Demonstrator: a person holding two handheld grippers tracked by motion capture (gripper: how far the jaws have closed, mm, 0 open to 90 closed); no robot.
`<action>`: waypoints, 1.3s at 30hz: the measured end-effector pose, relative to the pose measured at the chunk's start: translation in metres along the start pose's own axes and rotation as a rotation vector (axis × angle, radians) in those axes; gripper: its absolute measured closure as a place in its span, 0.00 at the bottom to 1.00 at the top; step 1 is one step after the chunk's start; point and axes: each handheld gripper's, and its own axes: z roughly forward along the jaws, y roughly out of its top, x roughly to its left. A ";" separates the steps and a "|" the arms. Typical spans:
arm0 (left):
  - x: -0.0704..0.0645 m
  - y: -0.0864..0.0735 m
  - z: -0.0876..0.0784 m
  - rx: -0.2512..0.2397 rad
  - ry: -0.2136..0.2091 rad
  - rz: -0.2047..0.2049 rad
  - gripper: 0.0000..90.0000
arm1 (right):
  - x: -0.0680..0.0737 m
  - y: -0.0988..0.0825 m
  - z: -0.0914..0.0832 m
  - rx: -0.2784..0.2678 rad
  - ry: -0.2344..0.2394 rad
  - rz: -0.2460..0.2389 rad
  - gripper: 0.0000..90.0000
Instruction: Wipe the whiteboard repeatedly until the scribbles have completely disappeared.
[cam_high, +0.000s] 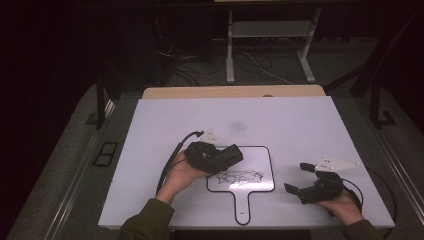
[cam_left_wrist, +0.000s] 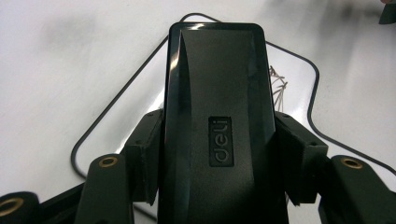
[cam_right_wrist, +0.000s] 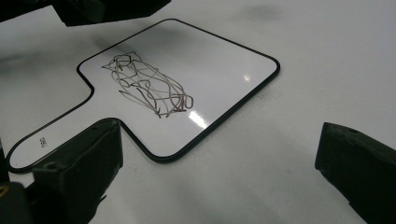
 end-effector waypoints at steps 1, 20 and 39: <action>-0.001 0.002 0.002 0.010 -0.002 0.010 0.44 | 0.000 0.000 0.000 -0.001 0.000 -0.001 0.00; -0.018 0.010 0.047 0.097 -0.046 0.056 0.44 | -0.001 0.000 0.000 0.001 0.003 0.000 0.00; -0.006 -0.006 0.048 0.145 0.030 0.047 0.44 | -0.002 0.000 -0.001 -0.001 0.003 0.001 0.00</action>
